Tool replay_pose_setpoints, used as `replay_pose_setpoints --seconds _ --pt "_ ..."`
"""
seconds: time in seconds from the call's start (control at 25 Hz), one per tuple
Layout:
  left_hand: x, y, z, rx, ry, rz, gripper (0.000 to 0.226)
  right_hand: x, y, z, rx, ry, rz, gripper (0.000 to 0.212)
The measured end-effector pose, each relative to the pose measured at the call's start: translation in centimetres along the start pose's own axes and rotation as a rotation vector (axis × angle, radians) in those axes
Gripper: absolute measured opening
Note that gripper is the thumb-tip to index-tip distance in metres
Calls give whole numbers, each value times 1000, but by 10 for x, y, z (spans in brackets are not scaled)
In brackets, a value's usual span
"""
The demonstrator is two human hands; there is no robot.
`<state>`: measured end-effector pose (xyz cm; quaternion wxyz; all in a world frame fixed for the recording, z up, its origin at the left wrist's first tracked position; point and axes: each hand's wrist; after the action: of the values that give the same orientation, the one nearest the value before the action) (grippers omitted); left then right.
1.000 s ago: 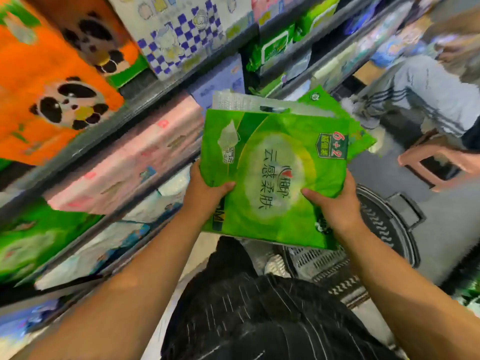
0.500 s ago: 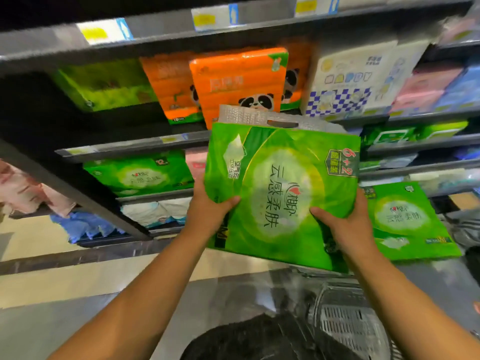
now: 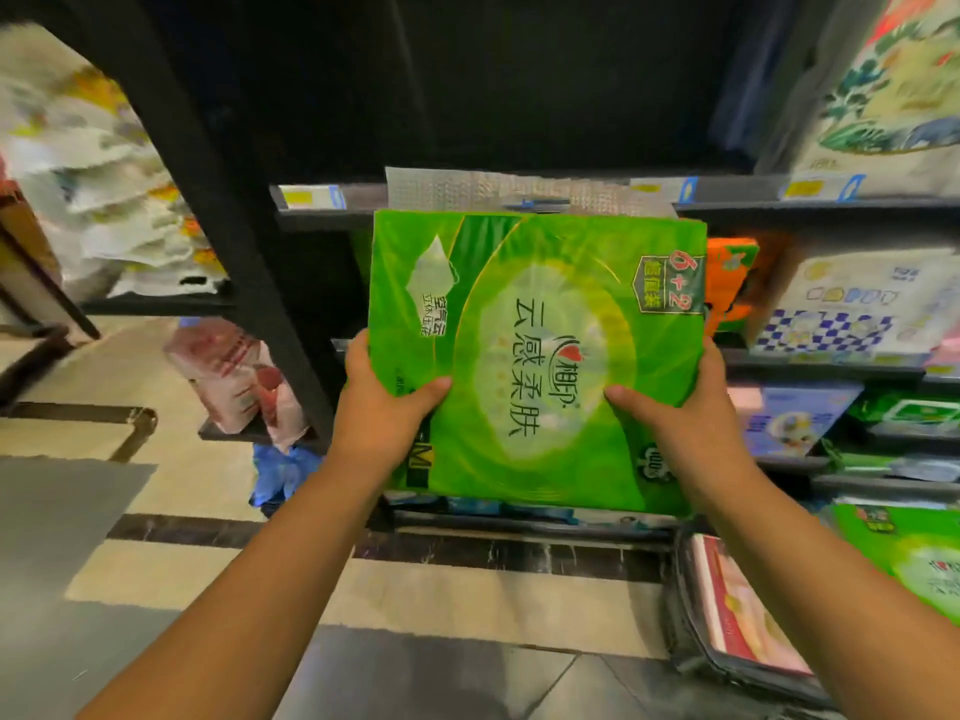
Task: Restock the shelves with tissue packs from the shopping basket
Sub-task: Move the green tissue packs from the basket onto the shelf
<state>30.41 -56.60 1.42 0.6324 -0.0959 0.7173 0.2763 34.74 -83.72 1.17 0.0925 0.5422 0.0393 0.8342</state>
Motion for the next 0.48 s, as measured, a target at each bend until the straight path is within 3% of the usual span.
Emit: replay_pose_setpoints --seconds 0.2,0.48 --pt "-27 50 24 -69 -69 6 87 41 -42 29 55 79 7 81" --pt "-60 60 73 -144 -85 -32 87 58 -72 100 106 125 50 85"
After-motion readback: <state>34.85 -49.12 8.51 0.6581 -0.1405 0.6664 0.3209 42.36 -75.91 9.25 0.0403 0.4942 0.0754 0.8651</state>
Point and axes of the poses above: each hand's wrist, its own z-axis towards the middle knuckle, its own y-axis out of the back of the hand, x = y × z, and after that the axes turned 13 degrees about y, right-handed
